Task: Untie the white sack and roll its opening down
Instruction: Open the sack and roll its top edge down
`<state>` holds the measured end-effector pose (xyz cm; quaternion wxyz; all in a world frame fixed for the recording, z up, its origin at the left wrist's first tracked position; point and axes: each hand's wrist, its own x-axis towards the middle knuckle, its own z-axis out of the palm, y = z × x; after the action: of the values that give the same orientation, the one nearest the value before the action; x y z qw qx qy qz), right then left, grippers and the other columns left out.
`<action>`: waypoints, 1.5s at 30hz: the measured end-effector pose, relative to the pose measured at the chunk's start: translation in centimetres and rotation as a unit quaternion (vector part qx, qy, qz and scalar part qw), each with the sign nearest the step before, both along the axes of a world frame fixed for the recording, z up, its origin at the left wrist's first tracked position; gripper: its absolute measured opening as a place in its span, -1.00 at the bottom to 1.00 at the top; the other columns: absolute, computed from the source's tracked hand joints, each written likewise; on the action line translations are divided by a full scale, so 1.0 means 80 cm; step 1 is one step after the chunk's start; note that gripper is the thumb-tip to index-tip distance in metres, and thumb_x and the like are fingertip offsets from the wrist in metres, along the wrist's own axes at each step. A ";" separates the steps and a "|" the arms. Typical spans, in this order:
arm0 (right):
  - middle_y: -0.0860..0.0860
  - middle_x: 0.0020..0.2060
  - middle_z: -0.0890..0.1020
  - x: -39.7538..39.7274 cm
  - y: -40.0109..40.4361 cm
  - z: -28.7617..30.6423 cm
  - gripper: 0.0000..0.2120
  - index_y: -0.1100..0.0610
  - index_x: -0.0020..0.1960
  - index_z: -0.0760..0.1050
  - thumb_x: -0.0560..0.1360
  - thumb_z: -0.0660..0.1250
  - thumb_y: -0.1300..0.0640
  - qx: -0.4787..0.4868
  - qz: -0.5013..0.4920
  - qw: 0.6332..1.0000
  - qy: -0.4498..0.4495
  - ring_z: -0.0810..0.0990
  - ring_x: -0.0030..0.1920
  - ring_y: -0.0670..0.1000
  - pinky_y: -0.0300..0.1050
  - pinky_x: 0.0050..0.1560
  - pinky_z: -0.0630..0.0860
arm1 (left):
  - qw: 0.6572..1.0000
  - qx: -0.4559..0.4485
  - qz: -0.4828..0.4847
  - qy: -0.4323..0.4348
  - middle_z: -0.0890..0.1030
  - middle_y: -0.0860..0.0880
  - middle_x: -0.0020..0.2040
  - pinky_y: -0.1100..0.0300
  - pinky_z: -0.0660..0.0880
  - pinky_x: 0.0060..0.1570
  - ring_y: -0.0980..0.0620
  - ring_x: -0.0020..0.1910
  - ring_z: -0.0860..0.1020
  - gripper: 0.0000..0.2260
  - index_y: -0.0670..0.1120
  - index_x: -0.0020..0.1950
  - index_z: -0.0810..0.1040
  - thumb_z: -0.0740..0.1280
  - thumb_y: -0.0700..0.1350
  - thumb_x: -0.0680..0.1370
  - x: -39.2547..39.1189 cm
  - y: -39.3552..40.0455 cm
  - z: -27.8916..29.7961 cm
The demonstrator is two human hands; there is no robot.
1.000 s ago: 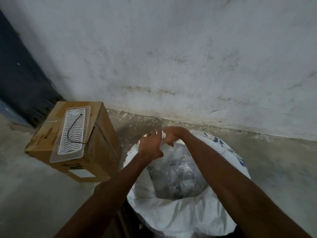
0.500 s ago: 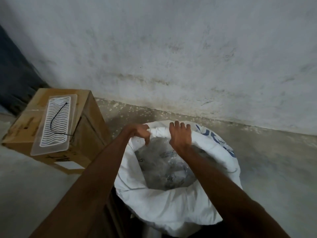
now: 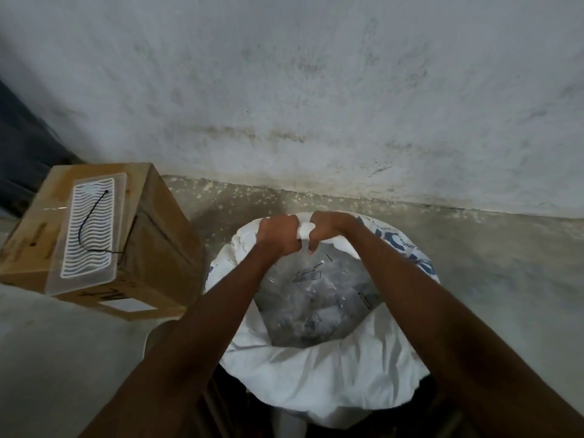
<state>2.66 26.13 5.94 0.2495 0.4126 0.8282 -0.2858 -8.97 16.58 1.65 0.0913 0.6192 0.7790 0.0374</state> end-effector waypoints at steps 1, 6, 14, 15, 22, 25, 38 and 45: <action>0.11 0.23 0.61 0.004 -0.005 -0.006 -0.29 0.16 0.35 0.50 0.26 0.64 0.06 0.039 0.006 0.999 0.033 0.61 0.14 0.14 -0.04 0.11 0.54 | 1.000 -0.011 0.007 -0.028 0.65 -0.08 0.18 0.04 0.51 0.10 -0.13 0.17 0.61 -0.61 -0.06 0.25 0.57 0.40 0.04 0.46 -0.005 0.008 -0.001; 0.18 0.34 0.39 0.050 -0.063 -0.042 -0.14 0.10 0.48 0.22 0.30 0.54 -0.01 0.394 -0.016 0.919 -0.011 0.46 0.27 0.23 0.23 0.24 0.39 | 0.969 -0.217 -0.027 -0.116 0.61 -0.17 0.22 0.10 0.48 0.03 -0.15 0.13 0.57 -0.55 -0.23 0.21 0.59 0.53 -0.06 0.39 -0.026 0.043 0.005; 0.11 0.13 0.61 0.083 -0.031 -0.046 -0.53 0.14 0.26 0.46 0.44 0.46 -0.05 0.274 -0.121 0.953 0.046 0.64 0.11 0.15 0.01 0.05 0.54 | 0.989 -0.128 -0.065 -0.027 0.47 -0.20 0.32 -0.07 0.48 0.21 -0.20 0.22 0.49 -0.08 -0.11 0.43 0.31 0.58 0.22 0.20 -0.009 0.053 -0.005; 0.13 0.16 0.60 0.082 -0.022 -0.040 -0.49 0.16 0.29 0.45 0.43 0.45 -0.03 0.220 -0.132 0.965 0.059 0.62 0.15 0.17 0.03 0.09 0.54 | 0.994 -0.055 -0.099 0.005 0.43 -0.20 0.33 -0.11 0.43 0.26 -0.22 0.27 0.44 -0.09 -0.07 0.45 0.27 0.56 0.21 0.23 0.007 0.046 -0.005; 0.14 0.12 0.67 0.097 0.041 0.007 -0.63 0.13 0.07 0.67 0.27 0.55 0.14 -0.077 -0.097 0.992 -0.017 0.63 0.13 0.20 0.05 0.15 0.57 | 0.960 0.039 -0.217 -0.173 0.56 -0.19 0.22 0.07 0.39 0.10 -0.16 0.15 0.50 -0.64 -0.15 0.37 0.43 0.32 -0.05 0.62 0.059 0.052 -0.008; 0.10 0.18 0.65 0.106 0.036 0.009 -0.39 0.09 0.21 0.59 0.21 0.61 -0.04 -0.017 -0.104 0.994 0.026 0.63 0.10 0.12 0.06 0.19 0.58 | 0.967 0.018 -0.199 -0.155 0.63 -0.13 0.07 0.03 0.49 -0.01 -0.13 0.02 0.59 -0.84 -0.05 0.17 0.52 0.30 -0.06 0.61 0.052 0.068 -0.002; 0.12 0.19 0.61 0.180 -0.010 -0.014 -0.57 0.16 0.30 0.54 0.46 0.36 0.09 0.010 -0.341 0.931 0.128 0.57 0.19 0.18 -0.07 0.07 0.48 | 0.946 -0.213 -0.090 -0.227 0.44 -0.07 0.07 0.08 0.35 -0.03 -0.04 0.05 0.41 -0.82 -0.09 0.10 0.49 0.32 -0.04 0.56 0.062 0.121 0.005; 0.10 -0.26 0.61 0.226 0.023 0.007 -0.94 0.22 -0.16 0.59 0.46 0.36 0.25 -0.232 -0.441 0.849 0.176 0.56 -0.26 0.06 -0.14 -0.18 0.51 | 0.936 -0.034 -0.237 -0.259 0.48 -0.03 0.38 0.06 0.35 0.33 -0.01 0.31 0.43 -0.53 0.00 0.47 0.38 0.15 0.19 0.63 0.108 0.088 -0.017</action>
<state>20.78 27.99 6.52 0.0359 0.6073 0.4989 -0.6172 -0.33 23.65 0.26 0.3170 0.7515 0.5597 0.1467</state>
